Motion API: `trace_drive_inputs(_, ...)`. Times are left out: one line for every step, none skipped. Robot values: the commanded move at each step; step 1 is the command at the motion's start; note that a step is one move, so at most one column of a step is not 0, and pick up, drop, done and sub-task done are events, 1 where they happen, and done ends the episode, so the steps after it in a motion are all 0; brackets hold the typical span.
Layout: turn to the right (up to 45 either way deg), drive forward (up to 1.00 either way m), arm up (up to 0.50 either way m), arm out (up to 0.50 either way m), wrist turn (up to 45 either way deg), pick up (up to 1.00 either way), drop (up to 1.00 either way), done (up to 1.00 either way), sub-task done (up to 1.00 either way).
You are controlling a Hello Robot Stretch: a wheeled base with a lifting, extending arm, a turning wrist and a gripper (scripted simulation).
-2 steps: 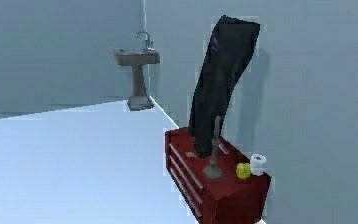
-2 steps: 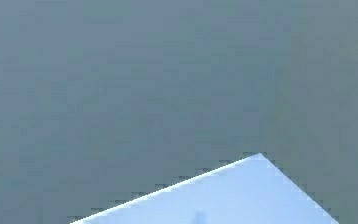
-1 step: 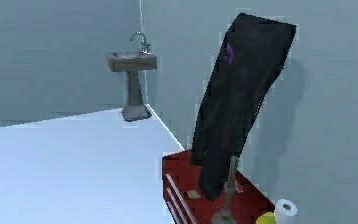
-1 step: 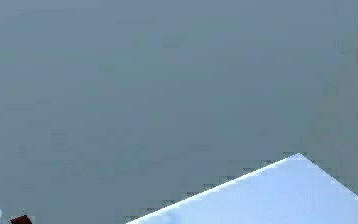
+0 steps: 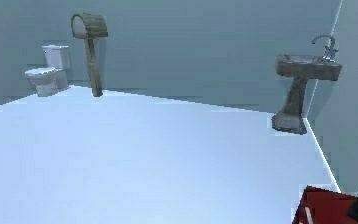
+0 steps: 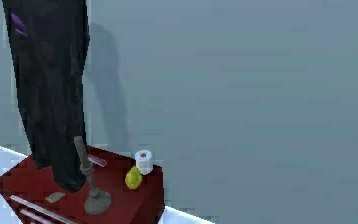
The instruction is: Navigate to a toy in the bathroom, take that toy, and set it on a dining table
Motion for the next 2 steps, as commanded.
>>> trace_drive_inputs(-12.0,0.0,0.0,0.0,0.0,0.0,0.0,0.0,0.0)
trace_drive_inputs(0.0,0.0,0.5,0.0,0.0,0.0,0.0,0.0,0.0)
